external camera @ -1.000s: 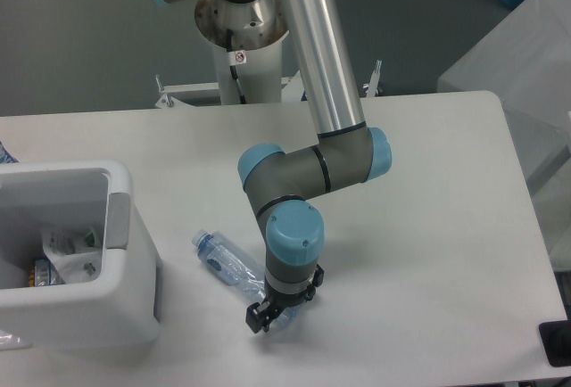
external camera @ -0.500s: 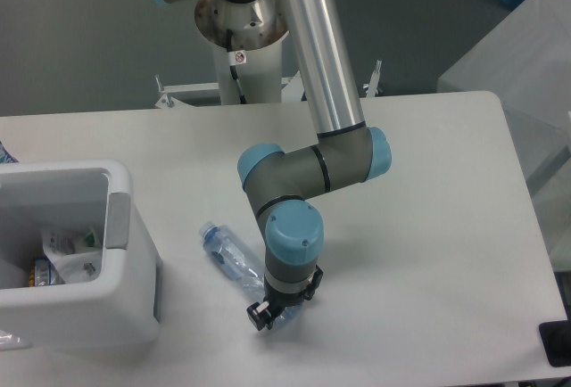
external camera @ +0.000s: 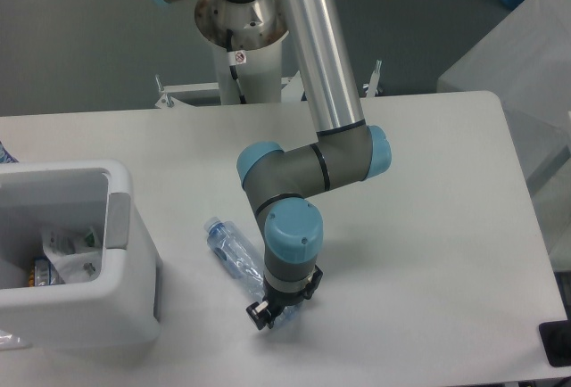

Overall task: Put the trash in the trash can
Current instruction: 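Lower the gripper around the bottle's middle and close on it, then lift the bottle and carry it over the trash bin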

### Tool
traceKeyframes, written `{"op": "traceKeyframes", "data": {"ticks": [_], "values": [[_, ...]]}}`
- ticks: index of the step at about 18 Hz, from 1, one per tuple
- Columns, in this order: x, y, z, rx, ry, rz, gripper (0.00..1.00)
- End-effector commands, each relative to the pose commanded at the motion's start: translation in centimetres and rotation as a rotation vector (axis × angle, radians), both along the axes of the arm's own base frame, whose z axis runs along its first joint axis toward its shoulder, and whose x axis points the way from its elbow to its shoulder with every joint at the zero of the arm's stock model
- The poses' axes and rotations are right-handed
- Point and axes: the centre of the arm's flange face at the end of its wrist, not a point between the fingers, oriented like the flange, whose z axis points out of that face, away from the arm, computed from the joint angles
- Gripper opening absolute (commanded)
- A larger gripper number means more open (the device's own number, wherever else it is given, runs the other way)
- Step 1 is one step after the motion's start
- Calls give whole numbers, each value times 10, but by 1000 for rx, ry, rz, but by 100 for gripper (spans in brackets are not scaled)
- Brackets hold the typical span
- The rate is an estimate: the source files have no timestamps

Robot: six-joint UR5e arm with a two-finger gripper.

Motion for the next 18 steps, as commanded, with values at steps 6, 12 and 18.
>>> {"op": "traceKeyframes", "data": {"ticks": [6, 12, 18], "values": [[-14, 7, 63, 66, 93, 0, 66], [-37, 14, 187, 194, 288, -14, 66], [-13, 1, 325, 404, 513, -48, 66]]}}
